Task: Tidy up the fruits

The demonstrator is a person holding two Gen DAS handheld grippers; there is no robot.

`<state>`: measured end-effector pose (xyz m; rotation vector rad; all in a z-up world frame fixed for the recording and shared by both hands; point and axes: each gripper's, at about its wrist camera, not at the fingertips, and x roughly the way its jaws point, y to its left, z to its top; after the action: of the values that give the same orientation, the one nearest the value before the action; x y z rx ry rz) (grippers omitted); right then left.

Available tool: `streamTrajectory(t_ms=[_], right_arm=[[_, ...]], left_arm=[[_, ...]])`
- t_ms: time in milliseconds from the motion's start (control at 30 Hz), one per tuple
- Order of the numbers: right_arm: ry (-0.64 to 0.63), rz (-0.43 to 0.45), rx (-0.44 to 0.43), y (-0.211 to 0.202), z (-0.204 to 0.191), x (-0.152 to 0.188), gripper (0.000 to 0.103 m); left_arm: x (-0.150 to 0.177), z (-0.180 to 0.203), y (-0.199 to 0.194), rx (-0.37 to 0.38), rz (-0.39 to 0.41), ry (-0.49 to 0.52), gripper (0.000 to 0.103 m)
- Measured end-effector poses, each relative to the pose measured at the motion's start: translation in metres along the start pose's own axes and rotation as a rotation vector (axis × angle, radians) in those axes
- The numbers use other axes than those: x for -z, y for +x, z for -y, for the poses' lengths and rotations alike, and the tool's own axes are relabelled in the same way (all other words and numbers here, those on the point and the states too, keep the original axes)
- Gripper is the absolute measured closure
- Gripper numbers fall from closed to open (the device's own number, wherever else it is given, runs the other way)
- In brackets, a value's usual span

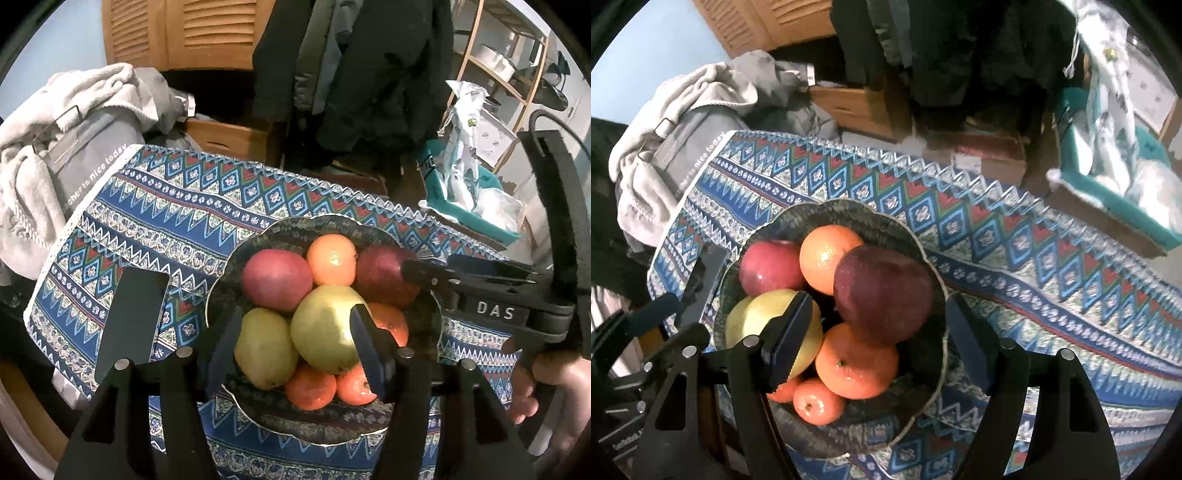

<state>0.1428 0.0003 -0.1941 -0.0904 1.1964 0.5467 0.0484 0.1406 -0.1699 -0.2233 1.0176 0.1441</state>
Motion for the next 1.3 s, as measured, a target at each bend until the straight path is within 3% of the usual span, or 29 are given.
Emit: streamTrajectory(t_ms=[633, 1300], right_arm=[[-0.045, 0.225, 0.122, -0.132, -0.001, 0.017, 0.026], [-0.025, 0.43, 0.196, -0.246, 0.011, 0.062, 0.018]], left_arm=[[-0.007, 0.034, -0.068, 0.017, 0.121, 0.08, 0.028], [-0.01, 0.076, -0.144, 0.106, 0.281, 0.15, 0.016]])
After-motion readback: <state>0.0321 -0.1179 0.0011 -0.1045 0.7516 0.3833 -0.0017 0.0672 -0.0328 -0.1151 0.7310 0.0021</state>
